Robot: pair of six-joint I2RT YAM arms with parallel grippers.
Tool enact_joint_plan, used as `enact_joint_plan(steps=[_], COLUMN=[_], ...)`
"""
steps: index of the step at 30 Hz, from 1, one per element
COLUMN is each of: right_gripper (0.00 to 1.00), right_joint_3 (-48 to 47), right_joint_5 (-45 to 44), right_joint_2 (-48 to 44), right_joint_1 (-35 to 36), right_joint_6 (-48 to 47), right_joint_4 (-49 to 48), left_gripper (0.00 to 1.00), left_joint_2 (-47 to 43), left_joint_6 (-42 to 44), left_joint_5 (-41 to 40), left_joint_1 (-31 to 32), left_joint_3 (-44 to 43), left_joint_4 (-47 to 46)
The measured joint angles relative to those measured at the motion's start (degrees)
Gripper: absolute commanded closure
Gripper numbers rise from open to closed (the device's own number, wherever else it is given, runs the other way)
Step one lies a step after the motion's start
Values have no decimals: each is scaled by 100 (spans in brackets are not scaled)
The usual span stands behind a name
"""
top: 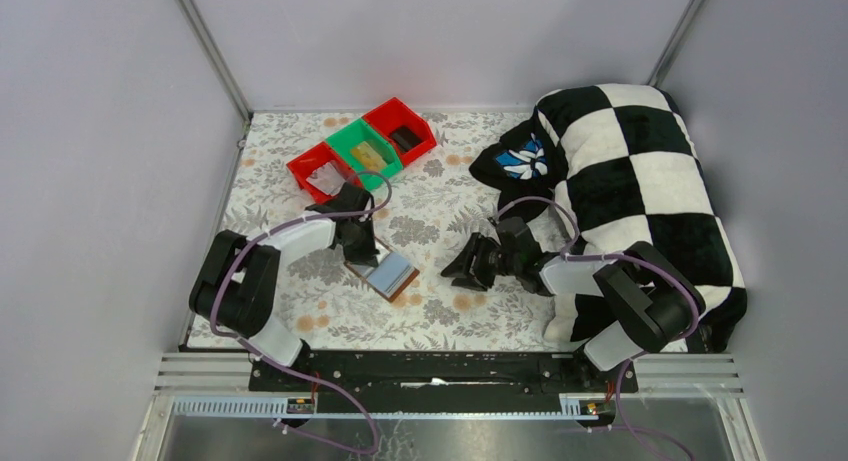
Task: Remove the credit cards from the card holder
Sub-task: Remove the credit card from the card holder.
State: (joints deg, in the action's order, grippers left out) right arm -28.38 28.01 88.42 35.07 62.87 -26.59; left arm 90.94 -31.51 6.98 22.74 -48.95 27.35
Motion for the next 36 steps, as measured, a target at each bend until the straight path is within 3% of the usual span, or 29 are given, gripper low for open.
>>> enact_joint_plan(steps=[6, 13, 18, 22, 26, 31, 36], right_gripper=[49, 59, 59, 56, 53, 52, 51], right_joint_3=[420, 761, 835, 833, 824, 758, 614], right_joint_5=[-4, 59, 144, 190, 321, 448, 507], right_joint_2=[17, 330, 527, 566, 573, 573, 570], right_joint_1=[15, 20, 20, 57, 181, 365, 516], right_joint_6=[142, 452, 623, 654, 645, 555, 409], right_joint_4=[-251, -1032, -1414, -1502, -1510, -1456, -1281], left_gripper=[91, 91, 90, 83, 77, 77, 78], left_joint_2=[-20, -7, -2, -46, -297, -501, -232], left_joint_6=[-372, -1392, -1976, -2052, -1781, -1357, -1128], left_joint_5=[365, 1462, 1838, 1816, 1475, 1095, 957], left_joint_1=[166, 662, 866, 911, 925, 911, 866], left_joint_3=[223, 909, 1187, 1178, 874, 273, 208], left_joint_4=[-535, -2002, -2430, -2343, -1615, -1058, -975])
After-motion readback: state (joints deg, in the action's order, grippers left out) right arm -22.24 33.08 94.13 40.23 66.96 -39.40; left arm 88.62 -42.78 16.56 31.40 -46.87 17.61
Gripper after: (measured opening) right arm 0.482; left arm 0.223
